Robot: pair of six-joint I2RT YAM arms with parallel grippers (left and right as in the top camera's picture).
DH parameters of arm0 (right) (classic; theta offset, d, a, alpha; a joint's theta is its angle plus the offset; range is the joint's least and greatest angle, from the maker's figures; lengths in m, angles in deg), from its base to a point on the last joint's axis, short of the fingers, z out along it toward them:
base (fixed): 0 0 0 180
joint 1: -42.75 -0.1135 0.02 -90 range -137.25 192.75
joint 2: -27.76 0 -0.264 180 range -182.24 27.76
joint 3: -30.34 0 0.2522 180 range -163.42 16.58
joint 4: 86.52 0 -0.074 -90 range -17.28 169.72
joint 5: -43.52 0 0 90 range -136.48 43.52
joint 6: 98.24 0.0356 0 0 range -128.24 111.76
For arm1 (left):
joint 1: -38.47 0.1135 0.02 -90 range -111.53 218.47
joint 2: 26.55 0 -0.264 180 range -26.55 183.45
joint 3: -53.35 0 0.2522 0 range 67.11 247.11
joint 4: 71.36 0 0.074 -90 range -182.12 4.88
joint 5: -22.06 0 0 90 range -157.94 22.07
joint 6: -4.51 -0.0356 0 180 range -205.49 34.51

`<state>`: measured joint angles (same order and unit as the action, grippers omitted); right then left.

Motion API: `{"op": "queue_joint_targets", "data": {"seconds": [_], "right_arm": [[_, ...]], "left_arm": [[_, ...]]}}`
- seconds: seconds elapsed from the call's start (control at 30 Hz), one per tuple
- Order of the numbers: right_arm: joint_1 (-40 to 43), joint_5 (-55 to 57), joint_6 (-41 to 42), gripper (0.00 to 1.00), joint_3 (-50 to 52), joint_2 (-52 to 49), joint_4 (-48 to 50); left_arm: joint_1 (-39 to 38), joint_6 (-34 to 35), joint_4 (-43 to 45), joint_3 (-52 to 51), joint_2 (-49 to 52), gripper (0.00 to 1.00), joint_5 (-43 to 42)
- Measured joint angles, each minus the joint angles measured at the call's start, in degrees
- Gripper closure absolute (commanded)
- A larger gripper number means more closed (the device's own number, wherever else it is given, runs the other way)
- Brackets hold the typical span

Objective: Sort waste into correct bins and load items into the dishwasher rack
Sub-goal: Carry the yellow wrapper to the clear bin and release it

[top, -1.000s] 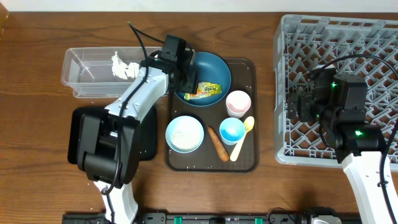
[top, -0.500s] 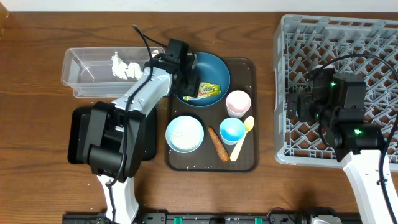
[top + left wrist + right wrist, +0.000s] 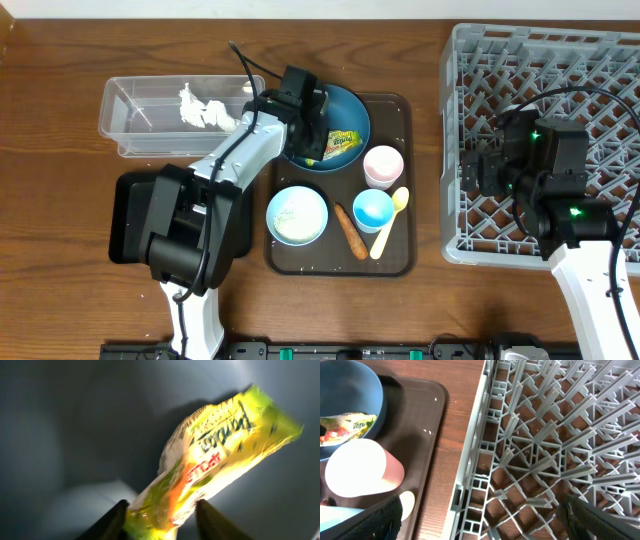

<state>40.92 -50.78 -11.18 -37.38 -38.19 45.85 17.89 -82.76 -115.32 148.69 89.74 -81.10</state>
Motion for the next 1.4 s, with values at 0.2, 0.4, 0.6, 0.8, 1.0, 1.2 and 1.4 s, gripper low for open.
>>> {"op": "queue_joint_targets", "data": {"seconds": [0.2, 0.4, 0.6, 0.8, 1.0, 1.2, 1.4], "right_arm": [[0.00, 0.00, 0.02, 0.01, 0.00, 0.00, -0.02], [0.00, 0.00, 0.02, 0.01, 0.00, 0.00, -0.17], [0.00, 0.00, 0.00, 0.01, 0.00, 0.00, -0.17], [0.00, 0.00, 0.02, 0.01, 0.00, 0.00, -0.17], [0.00, 0.00, 0.02, 0.01, 0.00, 0.00, -0.17], [0.00, 0.00, 0.02, 0.01, 0.00, 0.00, -0.17], [0.00, 0.00, 0.00, 0.01, 0.00, 0.00, -0.17]], "left_arm": [[0.00, -0.09, -0.02, -0.35, 0.00, 0.92, 0.04], [0.00, -0.42, 0.02, -0.35, 0.00, 0.94, 0.00], [0.83, -0.42, -0.52, -0.35, -0.85, 0.94, 0.00], [4.46, -0.42, -0.46, -0.31, -11.10, 0.94, 2.38], [10.99, -0.42, -0.24, 1.31, -22.29, 0.94, 7.56], [18.18, -0.37, -0.74, 0.94, -22.75, 0.93, 10.25], [21.05, -0.57, -1.55, -0.79, -20.57, 0.79, 10.88]]}}
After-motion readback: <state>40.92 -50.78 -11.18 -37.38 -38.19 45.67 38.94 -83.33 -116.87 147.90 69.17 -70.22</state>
